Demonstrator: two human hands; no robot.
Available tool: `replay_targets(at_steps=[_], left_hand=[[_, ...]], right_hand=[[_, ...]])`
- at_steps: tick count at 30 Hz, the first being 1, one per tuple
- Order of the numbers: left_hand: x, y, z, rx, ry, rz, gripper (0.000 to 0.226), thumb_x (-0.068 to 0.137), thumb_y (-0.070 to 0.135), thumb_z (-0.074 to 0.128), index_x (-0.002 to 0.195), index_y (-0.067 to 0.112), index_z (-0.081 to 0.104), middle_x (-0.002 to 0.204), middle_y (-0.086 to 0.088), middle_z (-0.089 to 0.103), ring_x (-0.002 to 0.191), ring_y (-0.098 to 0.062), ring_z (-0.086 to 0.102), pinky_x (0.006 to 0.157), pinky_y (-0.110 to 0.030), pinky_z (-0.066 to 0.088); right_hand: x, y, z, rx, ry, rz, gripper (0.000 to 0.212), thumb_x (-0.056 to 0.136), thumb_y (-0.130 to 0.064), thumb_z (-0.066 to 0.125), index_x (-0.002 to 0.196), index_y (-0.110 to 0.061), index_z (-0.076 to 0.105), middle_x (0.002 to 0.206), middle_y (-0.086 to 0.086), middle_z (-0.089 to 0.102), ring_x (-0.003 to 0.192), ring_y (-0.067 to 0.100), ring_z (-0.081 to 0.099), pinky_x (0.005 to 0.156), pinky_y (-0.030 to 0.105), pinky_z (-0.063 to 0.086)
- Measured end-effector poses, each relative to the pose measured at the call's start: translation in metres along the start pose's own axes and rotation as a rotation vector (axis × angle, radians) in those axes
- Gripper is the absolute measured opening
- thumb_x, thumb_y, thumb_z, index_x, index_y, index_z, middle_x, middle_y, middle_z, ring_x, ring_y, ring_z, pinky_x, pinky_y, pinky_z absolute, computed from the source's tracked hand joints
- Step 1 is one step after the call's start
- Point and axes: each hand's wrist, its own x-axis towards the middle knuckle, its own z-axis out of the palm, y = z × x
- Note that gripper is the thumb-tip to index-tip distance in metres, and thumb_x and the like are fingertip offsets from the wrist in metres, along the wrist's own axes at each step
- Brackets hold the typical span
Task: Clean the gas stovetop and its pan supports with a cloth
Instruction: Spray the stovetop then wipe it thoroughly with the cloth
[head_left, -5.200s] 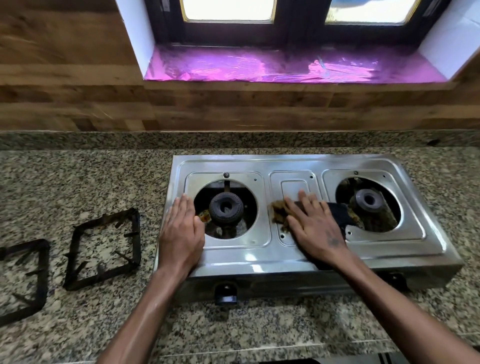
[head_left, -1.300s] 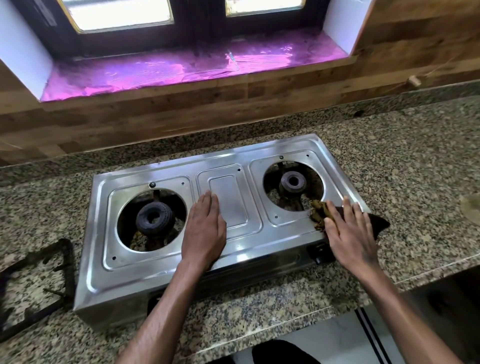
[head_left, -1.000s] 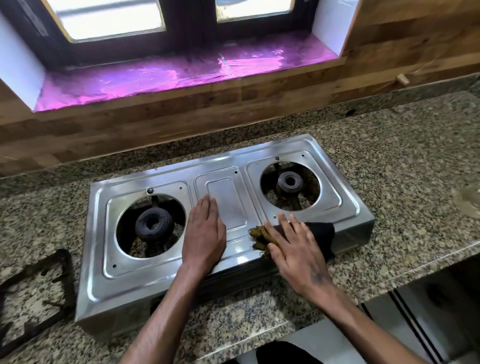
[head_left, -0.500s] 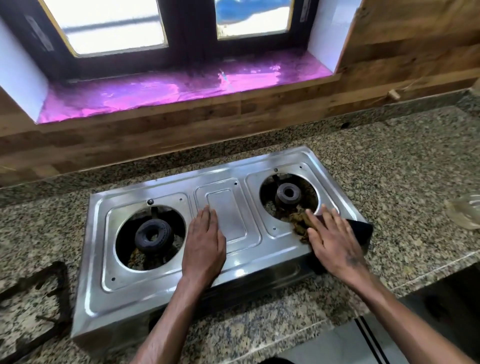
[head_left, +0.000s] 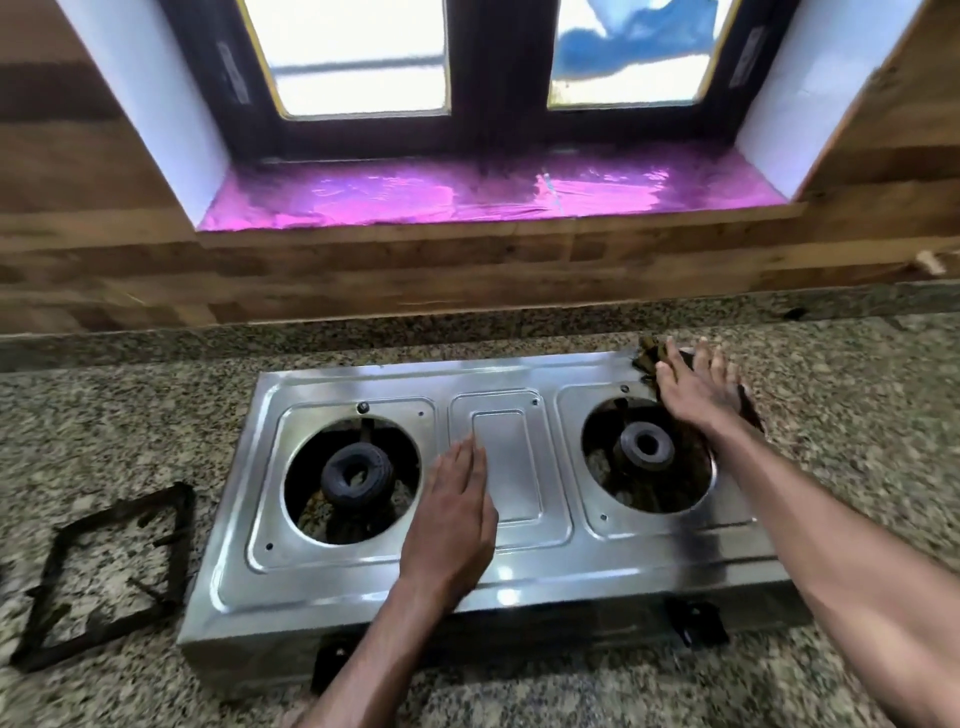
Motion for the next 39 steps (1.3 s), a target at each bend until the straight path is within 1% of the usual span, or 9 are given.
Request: replay_targets(at_steps=[3, 8, 12, 16, 21, 24, 30, 36, 39], left_hand=[[0.001, 0.0, 0.0, 0.01, -0.015, -0.006, 0.065, 0.094, 0.032, 0.02, 0.155, 0.009, 0.022, 0.163, -0.007, 0.014, 0.151, -0.02, 0.011, 0.123, -0.035, 0.008], [0.0, -0.001, -0.001, 0.017, -0.023, -0.02, 0.063, 0.095, 0.031, 0.021, 0.154, 0.008, 0.024, 0.162, -0.009, 0.018, 0.15, -0.021, 0.014, 0.123, -0.035, 0.007], [-0.001, 0.001, -0.001, -0.027, -0.009, -0.024, 0.063, 0.095, 0.031, 0.021, 0.153, 0.005, 0.026, 0.162, -0.011, 0.021, 0.149, -0.021, 0.016, 0.123, -0.035, 0.01], [-0.003, 0.002, -0.007, -0.107, 0.02, -0.043, 0.067, 0.095, 0.035, 0.015, 0.153, 0.004, 0.023, 0.162, -0.011, 0.019, 0.15, -0.019, 0.013, 0.123, -0.033, 0.008], [-0.005, 0.003, -0.007, -0.071, 0.002, -0.037, 0.071, 0.092, 0.037, 0.01, 0.153, 0.003, 0.022, 0.162, -0.013, 0.018, 0.15, -0.022, 0.013, 0.123, -0.032, 0.004], [-0.003, 0.003, -0.008, -0.088, 0.01, -0.048, 0.069, 0.093, 0.035, 0.012, 0.153, 0.003, 0.022, 0.162, -0.012, 0.018, 0.15, -0.02, 0.012, 0.123, -0.03, 0.002], [-0.004, 0.002, -0.012, -0.149, 0.015, -0.043, 0.061, 0.098, 0.03, 0.021, 0.154, 0.005, 0.021, 0.163, -0.007, 0.014, 0.151, -0.016, 0.007, 0.119, -0.023, -0.006], [-0.004, 0.0, -0.013, -0.128, -0.019, -0.028, 0.058, 0.102, 0.025, 0.03, 0.154, 0.004, 0.018, 0.164, -0.01, 0.012, 0.151, -0.019, 0.006, 0.122, -0.029, -0.002], [-0.009, -0.008, -0.018, -0.063, -0.053, 0.039, 0.058, 0.103, 0.027, 0.028, 0.155, 0.006, 0.015, 0.164, -0.009, 0.008, 0.151, -0.018, 0.004, 0.12, -0.026, -0.005]], right_hand=[[0.013, -0.054, 0.005, 0.003, -0.013, -0.11, 0.057, 0.106, -0.049, 0.022, 0.159, -0.033, 0.013, 0.167, 0.014, -0.007, 0.153, 0.034, -0.009, 0.123, 0.046, -0.007], [-0.041, -0.137, 0.04, -0.07, -0.053, -0.49, 0.057, 0.106, -0.048, 0.022, 0.159, -0.036, 0.005, 0.167, 0.011, -0.009, 0.153, 0.032, -0.01, 0.122, 0.045, -0.006], [-0.117, -0.13, 0.057, -0.103, -0.067, -0.615, 0.068, 0.095, -0.059, 0.002, 0.159, -0.037, 0.003, 0.167, 0.007, -0.008, 0.154, 0.027, -0.009, 0.122, 0.041, -0.009], [-0.166, -0.093, 0.064, -0.04, -0.065, -0.589, 0.072, 0.088, -0.061, -0.004, 0.157, -0.043, 0.004, 0.166, -0.003, -0.013, 0.154, 0.019, -0.013, 0.123, 0.036, -0.009], [-0.137, -0.113, 0.069, -0.024, 0.022, -0.467, 0.06, 0.101, -0.053, 0.015, 0.159, -0.038, 0.009, 0.168, 0.003, -0.005, 0.155, 0.024, -0.006, 0.124, 0.04, -0.003], [-0.127, -0.127, 0.07, -0.019, 0.036, -0.394, 0.057, 0.105, -0.047, 0.022, 0.159, -0.035, 0.006, 0.168, 0.005, -0.006, 0.154, 0.024, -0.008, 0.122, 0.04, -0.007], [-0.204, -0.079, 0.074, -0.018, -0.002, -0.467, 0.07, 0.092, -0.059, 0.0, 0.158, -0.038, 0.008, 0.167, -0.001, -0.006, 0.154, 0.019, -0.007, 0.124, 0.035, -0.006], [-0.193, -0.073, 0.073, -0.002, -0.002, -0.393, 0.073, 0.09, -0.061, -0.003, 0.158, -0.039, 0.01, 0.168, 0.0, -0.003, 0.154, 0.019, -0.007, 0.125, 0.036, -0.005], [-0.18, -0.09, 0.074, 0.01, -0.003, -0.322, 0.062, 0.1, -0.056, 0.009, 0.159, -0.036, 0.008, 0.168, 0.005, -0.006, 0.154, 0.021, -0.01, 0.125, 0.039, -0.005]])
